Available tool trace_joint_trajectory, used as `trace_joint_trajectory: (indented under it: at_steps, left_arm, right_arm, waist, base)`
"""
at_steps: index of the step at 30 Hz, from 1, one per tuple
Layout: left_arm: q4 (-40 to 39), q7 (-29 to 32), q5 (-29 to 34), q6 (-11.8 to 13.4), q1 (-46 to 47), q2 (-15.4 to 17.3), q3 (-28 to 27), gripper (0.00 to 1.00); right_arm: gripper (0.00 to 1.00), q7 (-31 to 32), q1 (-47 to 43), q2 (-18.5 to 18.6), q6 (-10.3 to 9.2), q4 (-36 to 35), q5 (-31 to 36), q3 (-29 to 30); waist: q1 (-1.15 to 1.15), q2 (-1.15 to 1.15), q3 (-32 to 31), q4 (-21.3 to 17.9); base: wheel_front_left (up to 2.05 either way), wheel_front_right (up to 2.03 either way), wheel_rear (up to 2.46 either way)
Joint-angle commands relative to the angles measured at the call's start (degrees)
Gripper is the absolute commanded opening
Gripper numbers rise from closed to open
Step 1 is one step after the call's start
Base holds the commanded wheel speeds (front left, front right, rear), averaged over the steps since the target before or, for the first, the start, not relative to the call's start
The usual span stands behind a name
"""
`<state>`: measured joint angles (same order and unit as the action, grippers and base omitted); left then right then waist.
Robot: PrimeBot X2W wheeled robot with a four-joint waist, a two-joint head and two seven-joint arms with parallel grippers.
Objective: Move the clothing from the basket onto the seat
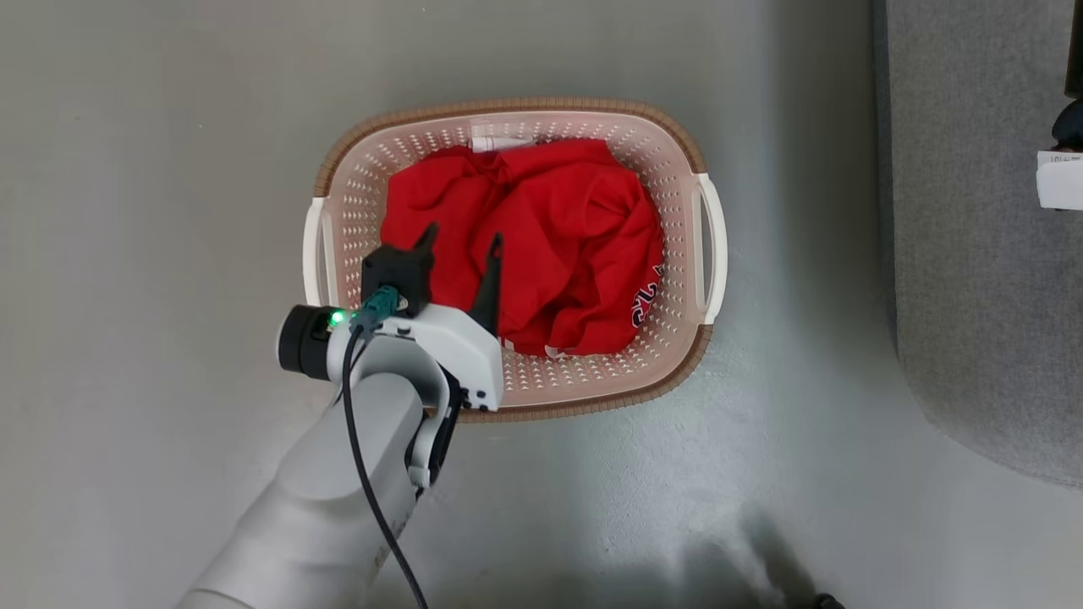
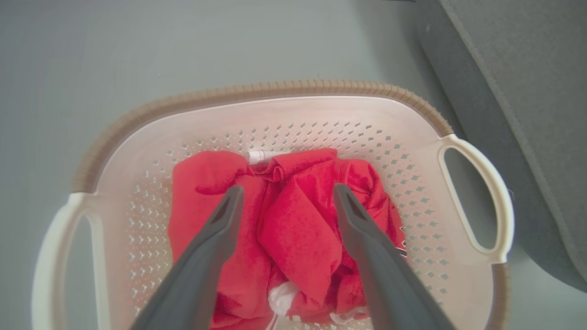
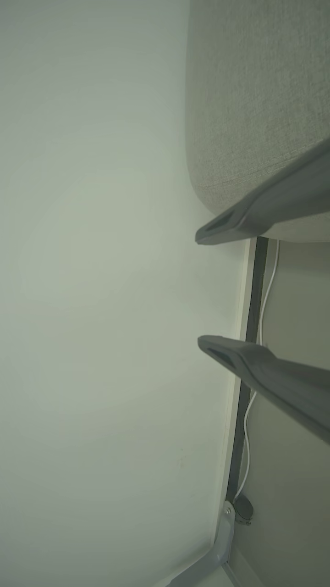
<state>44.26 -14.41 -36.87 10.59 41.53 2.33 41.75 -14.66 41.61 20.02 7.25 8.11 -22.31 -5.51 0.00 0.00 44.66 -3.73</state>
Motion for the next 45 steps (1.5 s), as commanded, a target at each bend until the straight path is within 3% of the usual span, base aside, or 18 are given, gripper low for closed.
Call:
trace_joint_trajectory:
  at_steps: [1,8,26,27,28,29,45]
  left_arm:
    - [-0.26,-0.59,-0.39,0.73,0.7,0.54,-0.77,1.0]
    - [8.73,-0.59,-2.51,6.9,5.9,0.54,0.16,1.0]
    - [22.9,0.71,-9.66,5.74,13.23,0.54,4.95,1.0]
    - [23.18,0.75,-9.94,5.73,13.5,0.54,5.34,0.85]
    - [23.46,0.95,-10.17,5.71,13.71,0.54,5.82,0.12]
    - [23.61,1.24,-10.55,5.61,13.83,0.54,6.19,0.0]
    - [19.85,-0.52,-13.49,3.25,8.67,0.54,11.97,0.0]
  right_arm:
    - [1.0,-0.34,-0.65,0.67,0.24,-1.8,-0.58,-0.56]
    - [1.0,-0.34,-0.42,-0.08,0.24,-2.65,-1.26,-0.59]
    - [1.0,-0.34,0.73,-2.26,0.24,-4.03,-3.15,-0.95]
    - [1.0,-0.34,0.76,-2.31,0.24,-4.02,-3.19,-0.84]
    - [1.0,-0.34,0.77,-2.41,0.24,-3.94,-3.17,-0.67]
    - [1.0,-0.34,0.77,-2.58,0.24,-3.81,-3.19,-0.5]
    - [1.0,-0.34,-2.37,-3.72,0.24,-0.29,-1.81,-0.56]
  waist:
    - [0.0,0.0,0.79,-0.34]
    - [0.0,0.0,2.92,-0.98]
    - [0.0,0.0,6.8,-4.6]
    - [0.0,0.0,6.87,-4.7]
    - [0.0,0.0,6.87,-4.76]
    - [0.0,0.0,6.79,-4.81]
    - [0.0,0.0,-3.71,-3.42]
  base:
    - [0.0,0.0,0.0]
    - [0.0,0.0,0.0]
    - [0.0,0.0,0.0]
    - [0.0,0.0,0.0]
    - [0.0,0.0,0.0]
    - [0.0,0.0,0.0]
    - [0.0,0.0,0.0]
